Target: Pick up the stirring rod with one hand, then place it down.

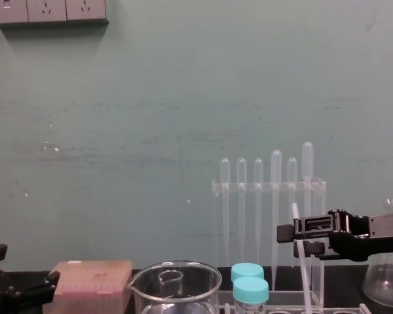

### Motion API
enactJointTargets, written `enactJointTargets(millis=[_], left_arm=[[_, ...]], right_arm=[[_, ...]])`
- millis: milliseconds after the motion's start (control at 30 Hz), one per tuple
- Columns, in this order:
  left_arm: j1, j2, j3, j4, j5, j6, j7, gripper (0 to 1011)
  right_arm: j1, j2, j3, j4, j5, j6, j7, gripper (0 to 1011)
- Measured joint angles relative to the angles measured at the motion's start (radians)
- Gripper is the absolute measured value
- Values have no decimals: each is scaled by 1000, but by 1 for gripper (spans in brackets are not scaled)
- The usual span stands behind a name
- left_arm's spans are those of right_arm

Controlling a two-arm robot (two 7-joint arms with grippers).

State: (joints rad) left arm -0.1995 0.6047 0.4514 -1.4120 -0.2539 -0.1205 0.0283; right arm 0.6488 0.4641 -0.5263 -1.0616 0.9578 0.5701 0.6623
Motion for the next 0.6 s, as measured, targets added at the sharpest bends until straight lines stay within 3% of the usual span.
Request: enactJointTargets(millis=[300, 433, 533, 600], left_arm=[[0, 0, 0, 0, 0, 0, 0, 1000], [0, 0, 0, 0, 0, 0, 0, 1000], [0, 0, 0, 0, 0, 0, 0, 1000], [0, 0, 0, 0, 0, 0, 0, 1000]], right_arm=[[-1, 0, 1, -1, 1, 1, 0, 302], [-1, 0, 1, -1, 1, 1, 0, 223], [-1, 0, 1, -1, 1, 1, 0, 94], [-1, 0, 1, -1, 1, 0, 0, 80]])
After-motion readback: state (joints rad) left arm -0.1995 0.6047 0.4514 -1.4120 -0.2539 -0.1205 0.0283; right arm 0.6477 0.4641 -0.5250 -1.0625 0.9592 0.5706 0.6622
